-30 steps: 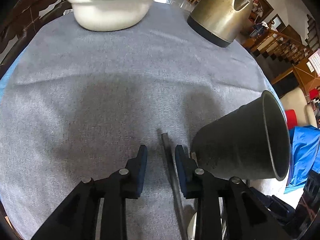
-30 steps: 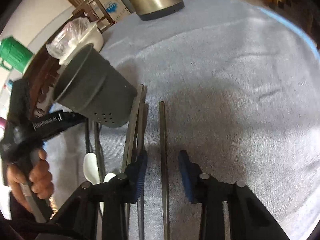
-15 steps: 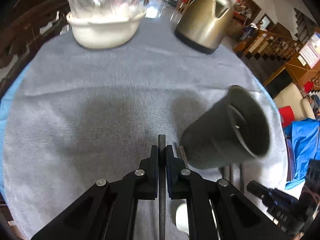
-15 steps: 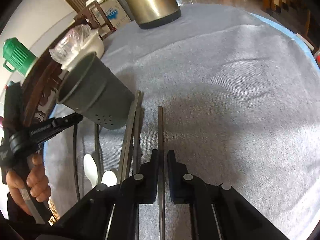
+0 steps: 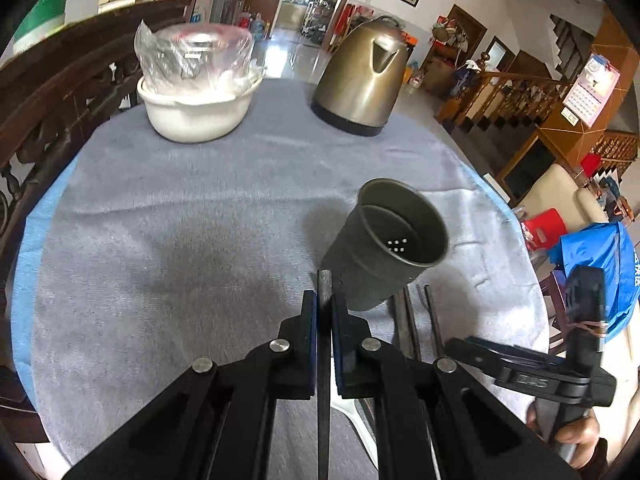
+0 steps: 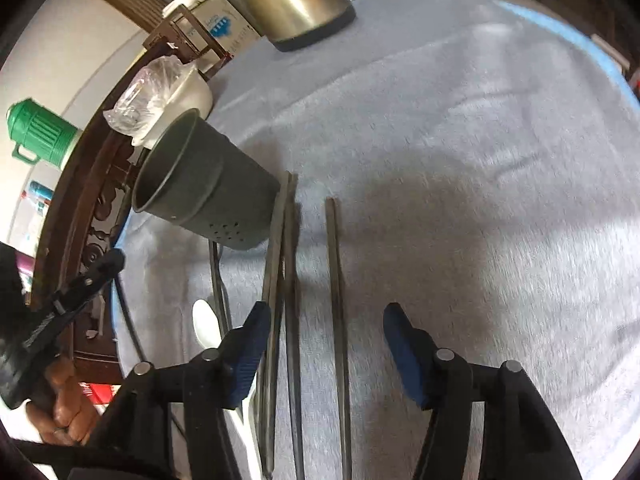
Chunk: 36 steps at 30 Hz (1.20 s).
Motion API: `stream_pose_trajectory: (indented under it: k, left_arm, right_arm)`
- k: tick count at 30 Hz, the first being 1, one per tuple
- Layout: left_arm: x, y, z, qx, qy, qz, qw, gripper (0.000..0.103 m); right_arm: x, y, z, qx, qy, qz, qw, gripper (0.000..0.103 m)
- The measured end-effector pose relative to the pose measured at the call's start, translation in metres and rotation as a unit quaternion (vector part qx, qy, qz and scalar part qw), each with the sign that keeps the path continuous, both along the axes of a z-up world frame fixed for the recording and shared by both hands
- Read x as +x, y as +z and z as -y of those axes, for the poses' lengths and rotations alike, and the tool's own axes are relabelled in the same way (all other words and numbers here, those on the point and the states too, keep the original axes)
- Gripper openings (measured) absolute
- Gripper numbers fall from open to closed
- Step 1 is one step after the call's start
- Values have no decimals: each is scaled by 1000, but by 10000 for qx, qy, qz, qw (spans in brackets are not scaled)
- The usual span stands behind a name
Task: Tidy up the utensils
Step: 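Lift the left tool's chopstick into the gray cup while the right tool drops its own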
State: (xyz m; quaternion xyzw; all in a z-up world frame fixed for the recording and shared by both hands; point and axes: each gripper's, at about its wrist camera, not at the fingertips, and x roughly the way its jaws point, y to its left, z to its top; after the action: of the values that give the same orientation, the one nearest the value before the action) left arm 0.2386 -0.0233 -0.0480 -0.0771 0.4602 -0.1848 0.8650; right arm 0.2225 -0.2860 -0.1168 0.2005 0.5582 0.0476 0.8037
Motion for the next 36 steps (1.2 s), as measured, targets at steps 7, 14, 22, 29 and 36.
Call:
stream_pose_trajectory:
  k: [7, 14, 22, 29, 36]
  left_arm:
    - [-16, 21, -2, -132, -41, 255, 9996, 7]
    - [-28, 36, -2, -161, -110, 451, 9988, 7]
    - [-40, 64, -8, -239, -84, 760, 9968, 7]
    - [-48, 101, -10, -328, -59, 1177, 9925, 7]
    - [-45, 141, -6, -400, -26, 1692, 9848, 7]
  right_arm:
    - [10, -14, -22, -772, 186, -167, 9967, 26]
    - [3, -10, -23, -1074, 263, 43, 9939, 5]
    - [-26, 34, -2, -383, 99, 861, 9955, 5]
    - [-45, 96, 3, -178, -127, 1918, 9812, 5]
    - [-53, 152, 1, 50, -450, 2951, 9544, 5]
